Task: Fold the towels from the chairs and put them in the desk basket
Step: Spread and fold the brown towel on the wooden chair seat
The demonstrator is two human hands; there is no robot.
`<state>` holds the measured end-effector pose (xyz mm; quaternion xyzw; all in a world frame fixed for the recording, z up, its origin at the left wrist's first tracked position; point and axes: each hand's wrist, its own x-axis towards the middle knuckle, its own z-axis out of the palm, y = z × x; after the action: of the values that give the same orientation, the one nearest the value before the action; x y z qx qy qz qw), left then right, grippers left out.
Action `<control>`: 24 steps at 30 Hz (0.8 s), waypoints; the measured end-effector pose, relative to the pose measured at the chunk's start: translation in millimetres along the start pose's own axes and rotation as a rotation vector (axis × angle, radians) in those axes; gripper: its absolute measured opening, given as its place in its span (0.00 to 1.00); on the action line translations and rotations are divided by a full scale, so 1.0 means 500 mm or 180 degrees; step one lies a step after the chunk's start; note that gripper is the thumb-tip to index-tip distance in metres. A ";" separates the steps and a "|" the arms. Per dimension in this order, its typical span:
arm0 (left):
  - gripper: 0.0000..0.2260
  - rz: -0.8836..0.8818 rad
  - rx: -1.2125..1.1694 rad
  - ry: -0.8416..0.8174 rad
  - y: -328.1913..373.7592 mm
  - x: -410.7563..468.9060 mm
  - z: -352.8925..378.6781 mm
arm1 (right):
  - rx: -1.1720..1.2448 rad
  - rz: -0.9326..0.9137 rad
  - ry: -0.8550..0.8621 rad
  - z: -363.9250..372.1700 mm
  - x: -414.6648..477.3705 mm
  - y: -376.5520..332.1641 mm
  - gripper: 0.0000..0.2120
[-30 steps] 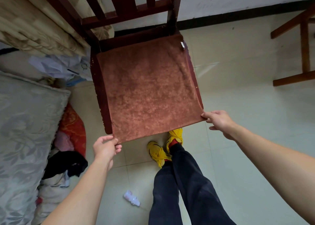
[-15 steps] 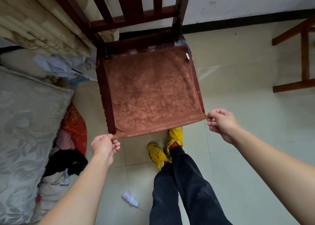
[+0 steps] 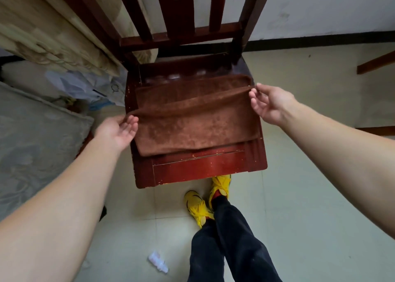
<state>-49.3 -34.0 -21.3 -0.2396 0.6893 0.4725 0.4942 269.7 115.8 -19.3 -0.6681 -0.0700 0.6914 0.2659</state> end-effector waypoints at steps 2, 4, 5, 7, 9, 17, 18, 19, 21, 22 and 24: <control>0.10 0.0031 -0.0005 -0.0003 0.019 0.015 0.029 | 0.0105 0.0032 -0.0007 0.021 0.029 -0.014 0.05; 0.10 0.0080 0.0028 -0.0014 0.034 0.030 0.058 | 0.0162 0.0046 0.0013 0.038 0.060 -0.025 0.06; 0.10 0.0099 0.0035 -0.0015 0.040 0.038 0.070 | 0.0178 0.0041 0.0038 0.042 0.074 -0.030 0.05; 0.10 0.0115 0.0045 -0.0013 0.049 0.058 0.094 | 0.0148 0.0027 0.0108 0.050 0.105 -0.039 0.04; 0.09 0.0146 0.0097 0.0027 0.053 0.076 0.112 | 0.0079 0.0005 0.0188 0.053 0.126 -0.042 0.04; 0.10 0.0703 0.0091 0.0177 0.047 0.109 0.158 | -0.0159 -0.0366 0.0302 0.068 0.134 -0.041 0.10; 0.11 0.0944 0.0225 0.0281 0.043 0.108 0.161 | -0.0405 -0.0608 0.0366 0.071 0.127 -0.035 0.14; 0.11 0.1329 0.0507 0.0440 0.039 0.110 0.163 | -0.0838 -0.0958 0.0469 0.074 0.120 -0.028 0.17; 0.11 0.2483 0.1735 0.0731 0.020 0.098 0.164 | -0.2132 -0.1928 0.0581 0.083 0.104 -0.006 0.17; 0.11 0.3079 0.2458 0.0694 0.004 0.086 0.164 | -0.2787 -0.2411 0.0443 0.087 0.091 0.008 0.17; 0.10 0.3949 0.3496 0.0340 -0.032 0.074 0.169 | -0.3804 -0.3226 -0.0153 0.098 0.077 0.044 0.16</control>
<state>-12.7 39.2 -67.1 0.4373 0.8514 0.2435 0.1571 217.8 127.7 -58.4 -0.5694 -0.7324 0.3450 0.1427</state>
